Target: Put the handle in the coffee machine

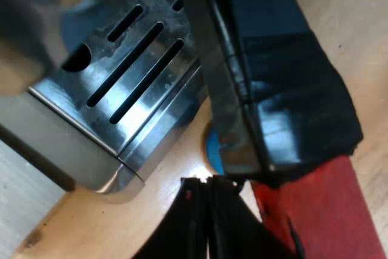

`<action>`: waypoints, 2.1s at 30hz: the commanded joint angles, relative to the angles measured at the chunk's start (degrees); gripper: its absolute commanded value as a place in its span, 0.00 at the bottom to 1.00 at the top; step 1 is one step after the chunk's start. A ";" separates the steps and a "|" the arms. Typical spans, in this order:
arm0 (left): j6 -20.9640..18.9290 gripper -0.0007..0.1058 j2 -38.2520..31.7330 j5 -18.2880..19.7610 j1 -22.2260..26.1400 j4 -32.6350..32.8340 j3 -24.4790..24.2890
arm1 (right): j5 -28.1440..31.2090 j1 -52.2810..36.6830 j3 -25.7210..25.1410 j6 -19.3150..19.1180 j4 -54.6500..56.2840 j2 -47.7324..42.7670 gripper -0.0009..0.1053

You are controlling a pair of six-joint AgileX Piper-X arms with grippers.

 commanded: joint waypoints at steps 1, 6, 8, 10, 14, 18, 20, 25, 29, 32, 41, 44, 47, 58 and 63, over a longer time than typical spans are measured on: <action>-0.91 0.01 -0.50 2.18 -0.80 0.66 0.05 | -0.20 0.95 1.58 0.38 -2.88 -4.19 0.27; -1.07 0.01 -0.50 2.18 -1.01 0.77 0.05 | 2.81 2.73 4.56 0.38 -2.87 -6.84 0.27; -1.80 0.01 -0.50 2.18 -2.22 1.17 0.05 | 3.88 4.22 6.79 0.38 -2.87 -8.67 0.27; -1.89 0.01 -0.50 2.18 -3.63 1.68 0.05 | 4.09 5.94 8.44 0.38 -2.87 -10.50 0.27; -2.99 0.01 -0.62 1.38 -4.79 1.67 0.05 | 5.15 8.56 10.69 0.38 -2.58 -13.30 0.27; -3.26 0.01 -0.97 1.36 -4.77 1.67 0.05 | 5.36 10.92 12.22 0.38 -2.16 -16.53 0.27; -3.99 0.01 -1.25 1.36 -4.77 1.67 0.23 | 5.36 11.55 12.63 0.80 0.46 -18.27 0.27; -4.97 0.01 -2.34 1.36 -4.77 1.14 0.22 | 1.33 12.04 12.80 6.34 10.06 -22.33 0.27; -7.29 0.01 -4.38 1.36 -4.77 -0.48 0.22 | -3.86 12.04 12.80 13.14 25.06 -28.42 0.27; -7.94 0.01 -5.63 1.36 -4.77 -0.93 0.44 | -6.54 12.04 12.80 14.96 32.54 -32.48 0.27; -9.13 0.01 -6.79 1.36 -8.39 -0.13 0.42 | -8.93 12.04 12.80 17.28 47.42 -42.76 0.27; -11.16 0.01 -6.79 -1.73 -12.61 -0.04 0.42 | -9.89 12.04 12.80 17.28 51.30 -45.87 0.27; -11.47 0.01 -6.93 -2.95 -14.48 0.07 0.42 | -12.64 12.04 12.80 18.02 55.93 -49.00 0.27; -10.94 0.01 -9.01 -3.22 -21.93 -1.09 0.42 | -21.13 12.04 12.56 23.20 66.29 -56.21 0.27; -10.59 0.01 -9.01 -1.29 -24.88 -3.36 0.42 | -21.27 12.04 12.56 23.19 66.37 -57.15 0.27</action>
